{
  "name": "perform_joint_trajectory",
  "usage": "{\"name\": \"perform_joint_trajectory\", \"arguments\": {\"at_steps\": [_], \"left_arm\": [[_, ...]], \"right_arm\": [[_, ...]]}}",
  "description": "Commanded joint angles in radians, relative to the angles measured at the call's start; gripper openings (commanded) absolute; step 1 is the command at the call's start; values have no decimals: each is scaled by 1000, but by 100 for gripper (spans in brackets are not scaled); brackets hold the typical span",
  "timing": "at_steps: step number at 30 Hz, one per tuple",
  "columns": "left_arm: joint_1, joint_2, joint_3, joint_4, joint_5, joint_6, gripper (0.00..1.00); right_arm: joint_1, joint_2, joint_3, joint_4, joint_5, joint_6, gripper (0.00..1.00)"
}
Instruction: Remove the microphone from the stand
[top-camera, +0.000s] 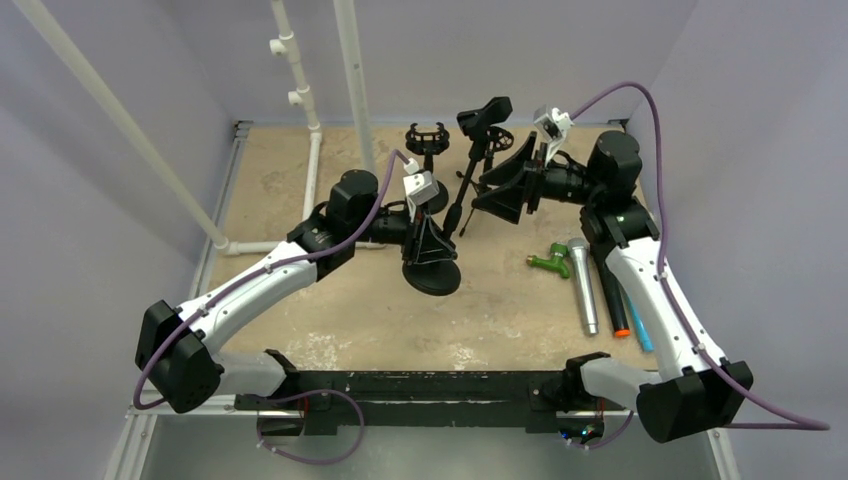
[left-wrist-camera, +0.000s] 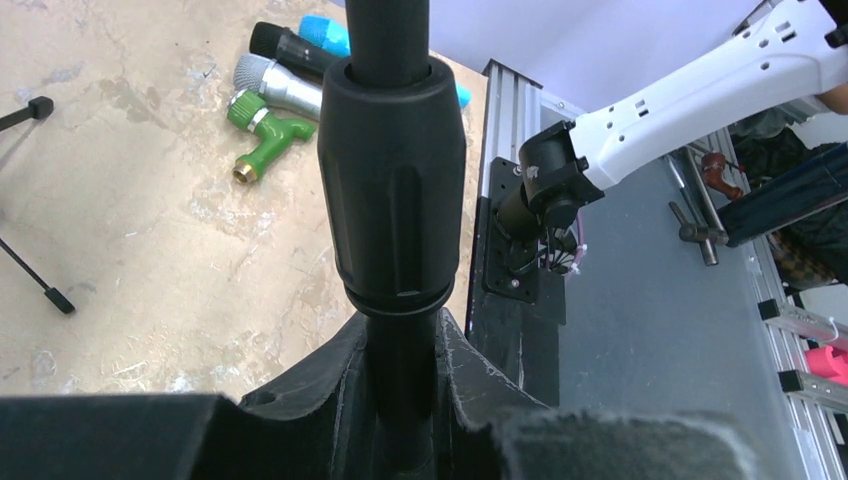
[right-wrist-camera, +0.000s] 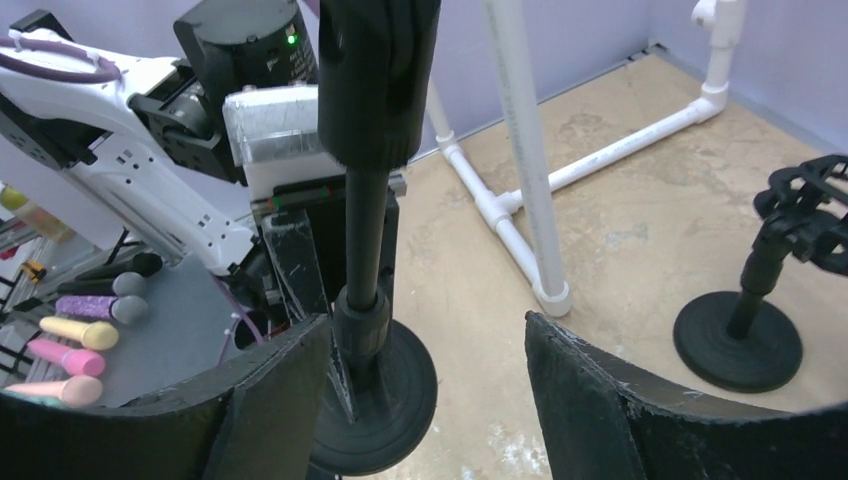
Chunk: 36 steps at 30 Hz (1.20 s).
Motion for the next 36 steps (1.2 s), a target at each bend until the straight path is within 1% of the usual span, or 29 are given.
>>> {"name": "perform_joint_trajectory", "arguments": {"at_steps": [1,6,11,13,17,24,30,36], "left_arm": [[5,-20,35,70,73,51,0],[5,-18,20,73,104,62,0],[5,-12,20,72,117,62,0],[5,-8,20,72,120,62,0],[5,-5,20,72,124,59,0],[4,-2,15,71,135,62,0],[5,0,2,69,156,73,0],[3,11,-1,71,176,76,0]], "right_arm": [[-10,18,95,-24,40,-7,72],[-21,39,145,-3,14,30,79],[-27,46,167,49,-23,84,81],[-29,46,173,50,-36,99,81],[-30,50,185,103,-59,133,82],[-32,75,224,137,-70,174,82],[-33,95,236,204,-84,238,82],[-34,105,235,229,-87,256,80]]}}
